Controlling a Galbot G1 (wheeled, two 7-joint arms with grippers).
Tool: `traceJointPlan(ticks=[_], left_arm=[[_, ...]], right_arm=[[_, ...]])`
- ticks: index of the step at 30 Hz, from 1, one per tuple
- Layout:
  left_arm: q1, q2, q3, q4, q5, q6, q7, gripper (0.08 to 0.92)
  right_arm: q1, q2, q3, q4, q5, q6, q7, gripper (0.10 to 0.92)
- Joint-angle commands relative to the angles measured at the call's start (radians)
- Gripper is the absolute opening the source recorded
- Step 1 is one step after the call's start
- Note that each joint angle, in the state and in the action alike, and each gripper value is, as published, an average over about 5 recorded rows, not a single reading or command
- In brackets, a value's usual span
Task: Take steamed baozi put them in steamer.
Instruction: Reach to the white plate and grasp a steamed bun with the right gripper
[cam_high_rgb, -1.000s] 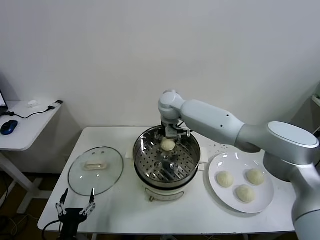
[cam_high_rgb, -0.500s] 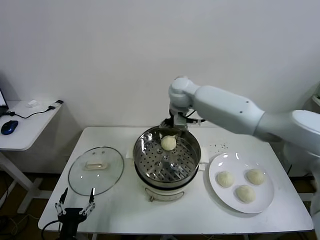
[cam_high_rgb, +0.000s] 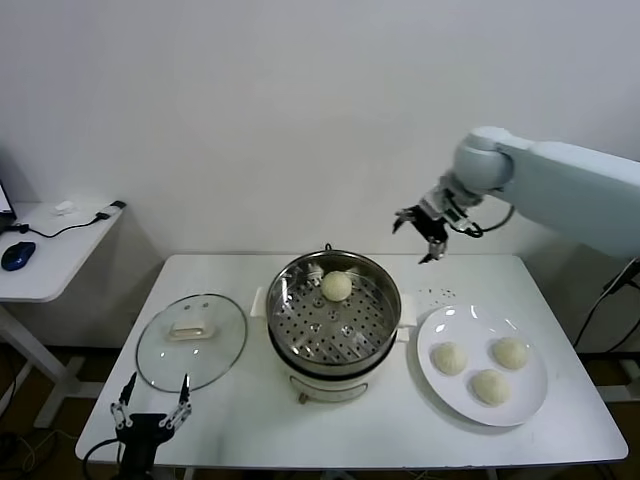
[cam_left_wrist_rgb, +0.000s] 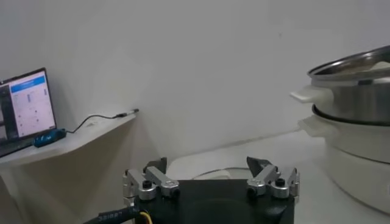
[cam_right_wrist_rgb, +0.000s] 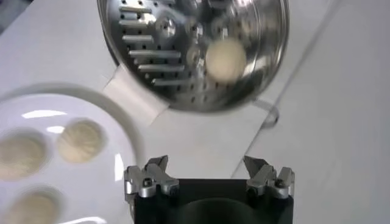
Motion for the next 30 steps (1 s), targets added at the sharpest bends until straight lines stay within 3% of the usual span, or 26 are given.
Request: traceJointPlan(ticks=[1,12,30], left_arm=[[0.012,0.001,-0.001,-0.003,-0.003,-0.004,-0.001,0.823],[0.01,-0.001,-0.005,-0.01,-0.001,0.001,0.0,0.823],[0.015,-0.001,-0.01,0.007,-0.005,-0.002,-0.003,0.823]], right_arm=[[-0.065,-0.261,-0.079,0.084,0.181,-0.335,0.056,0.823],[-0.517,-0.262,0.226,0.053,-0.043,-0.304,-0.043,0.823],[-0.643,-0.1,0.326,-0.088,-0.091,-0.29,0.016,0.823]])
